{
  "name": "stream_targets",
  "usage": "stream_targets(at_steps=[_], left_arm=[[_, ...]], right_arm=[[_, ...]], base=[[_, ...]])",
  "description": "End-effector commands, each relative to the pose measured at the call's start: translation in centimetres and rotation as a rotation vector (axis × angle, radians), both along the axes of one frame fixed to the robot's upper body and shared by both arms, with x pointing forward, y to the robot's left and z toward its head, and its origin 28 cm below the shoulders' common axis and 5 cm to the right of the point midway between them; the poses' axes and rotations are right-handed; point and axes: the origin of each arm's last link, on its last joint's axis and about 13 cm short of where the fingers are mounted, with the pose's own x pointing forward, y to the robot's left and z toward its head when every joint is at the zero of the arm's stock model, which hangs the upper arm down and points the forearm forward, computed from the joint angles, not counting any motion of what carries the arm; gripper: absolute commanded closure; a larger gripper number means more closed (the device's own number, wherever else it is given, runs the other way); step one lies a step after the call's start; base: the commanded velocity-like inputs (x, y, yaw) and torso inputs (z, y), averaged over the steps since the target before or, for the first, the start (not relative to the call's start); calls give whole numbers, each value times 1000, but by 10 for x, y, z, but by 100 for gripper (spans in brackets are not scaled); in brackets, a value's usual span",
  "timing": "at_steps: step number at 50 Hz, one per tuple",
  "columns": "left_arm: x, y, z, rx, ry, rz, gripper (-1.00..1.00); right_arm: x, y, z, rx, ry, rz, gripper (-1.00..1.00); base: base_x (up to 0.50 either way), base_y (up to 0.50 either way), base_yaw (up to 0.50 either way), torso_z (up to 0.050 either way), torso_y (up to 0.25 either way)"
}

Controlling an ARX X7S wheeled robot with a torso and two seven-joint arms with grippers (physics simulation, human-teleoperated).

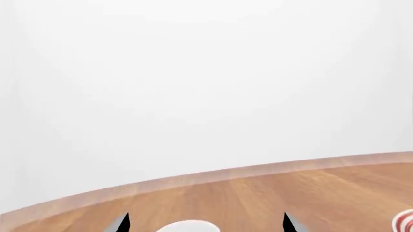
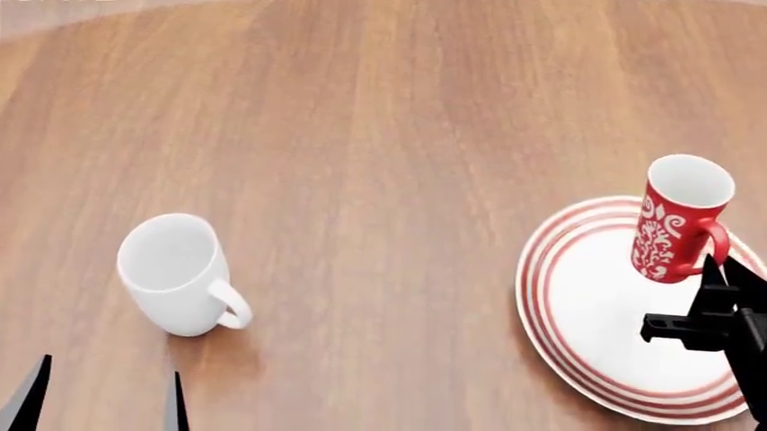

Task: Pick up the red mug and put it on the plate

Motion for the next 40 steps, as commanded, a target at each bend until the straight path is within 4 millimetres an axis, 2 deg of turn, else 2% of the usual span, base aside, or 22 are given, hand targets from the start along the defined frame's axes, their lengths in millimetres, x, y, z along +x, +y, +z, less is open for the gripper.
stream_targets(at_steps=[1,40], left_arm=[[0,0,0,-9,-3,-4,-100],[0,0,0,-17,-7,-1,-100]], right_arm=[[0,0,6,0,-26,-6,100],[2,1,3,-4,-22,1,100]], base=[[0,0,0,5,-74],[0,0,0,5,-70]])
